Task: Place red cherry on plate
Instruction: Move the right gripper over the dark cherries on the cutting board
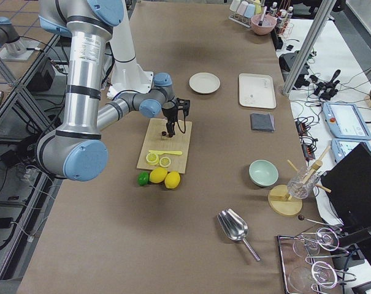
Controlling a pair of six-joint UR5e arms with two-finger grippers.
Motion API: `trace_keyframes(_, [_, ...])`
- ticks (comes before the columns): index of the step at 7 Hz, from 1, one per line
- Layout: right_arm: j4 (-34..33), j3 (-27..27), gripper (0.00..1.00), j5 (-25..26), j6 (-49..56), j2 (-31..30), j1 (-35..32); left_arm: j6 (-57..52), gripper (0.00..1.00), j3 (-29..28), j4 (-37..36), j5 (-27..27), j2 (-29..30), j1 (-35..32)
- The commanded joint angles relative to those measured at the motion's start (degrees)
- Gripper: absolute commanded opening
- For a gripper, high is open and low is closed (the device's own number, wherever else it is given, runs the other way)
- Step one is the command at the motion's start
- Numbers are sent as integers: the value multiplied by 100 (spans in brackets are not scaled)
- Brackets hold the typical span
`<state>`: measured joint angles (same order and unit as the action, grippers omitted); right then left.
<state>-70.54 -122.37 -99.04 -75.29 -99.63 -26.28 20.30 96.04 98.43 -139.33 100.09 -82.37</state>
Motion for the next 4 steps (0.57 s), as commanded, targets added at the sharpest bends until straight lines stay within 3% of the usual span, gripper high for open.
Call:
trace_keyframes(1, [337,221,97,209,-117,-48,183,0,97,29,1,20,1,-7])
trace_keyframes(4, [471,310,88,333,-196,-109,342,0,97,46,1,28,-7,-7])
